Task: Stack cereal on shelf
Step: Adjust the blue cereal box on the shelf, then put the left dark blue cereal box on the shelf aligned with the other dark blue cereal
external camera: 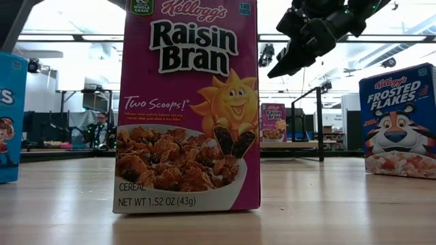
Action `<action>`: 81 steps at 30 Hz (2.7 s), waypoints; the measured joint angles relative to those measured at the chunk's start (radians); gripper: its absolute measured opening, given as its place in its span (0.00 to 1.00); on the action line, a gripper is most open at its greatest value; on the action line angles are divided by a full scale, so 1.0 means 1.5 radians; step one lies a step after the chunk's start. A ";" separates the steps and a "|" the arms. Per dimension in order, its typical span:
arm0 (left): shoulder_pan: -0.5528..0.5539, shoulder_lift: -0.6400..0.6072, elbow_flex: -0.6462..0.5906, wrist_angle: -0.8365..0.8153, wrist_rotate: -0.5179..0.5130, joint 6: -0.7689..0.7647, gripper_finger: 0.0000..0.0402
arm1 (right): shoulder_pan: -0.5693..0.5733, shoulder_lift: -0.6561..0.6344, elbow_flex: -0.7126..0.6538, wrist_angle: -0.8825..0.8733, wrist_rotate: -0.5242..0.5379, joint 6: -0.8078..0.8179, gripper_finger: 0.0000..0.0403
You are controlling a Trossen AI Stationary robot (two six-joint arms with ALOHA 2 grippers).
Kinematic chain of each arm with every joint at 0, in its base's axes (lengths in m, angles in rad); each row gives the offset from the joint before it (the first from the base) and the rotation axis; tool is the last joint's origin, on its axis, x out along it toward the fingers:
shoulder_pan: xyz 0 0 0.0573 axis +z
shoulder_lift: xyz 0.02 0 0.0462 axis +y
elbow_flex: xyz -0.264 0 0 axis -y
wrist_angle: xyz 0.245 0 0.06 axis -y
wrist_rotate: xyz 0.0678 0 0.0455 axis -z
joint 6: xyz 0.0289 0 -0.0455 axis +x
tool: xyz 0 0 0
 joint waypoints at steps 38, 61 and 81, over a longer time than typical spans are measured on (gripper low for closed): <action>0.041 0.035 -0.034 0.061 -0.002 -0.001 0.00 | 0.000 0.000 0.000 0.009 0.001 -0.006 0.02; 0.042 0.043 -0.034 0.012 -0.004 -0.018 0.00 | 0.000 0.000 0.000 0.012 0.001 -0.007 0.02; -0.074 -0.073 -0.034 -0.036 0.002 -0.087 0.00 | 0.000 0.000 0.000 0.014 0.001 0.010 0.02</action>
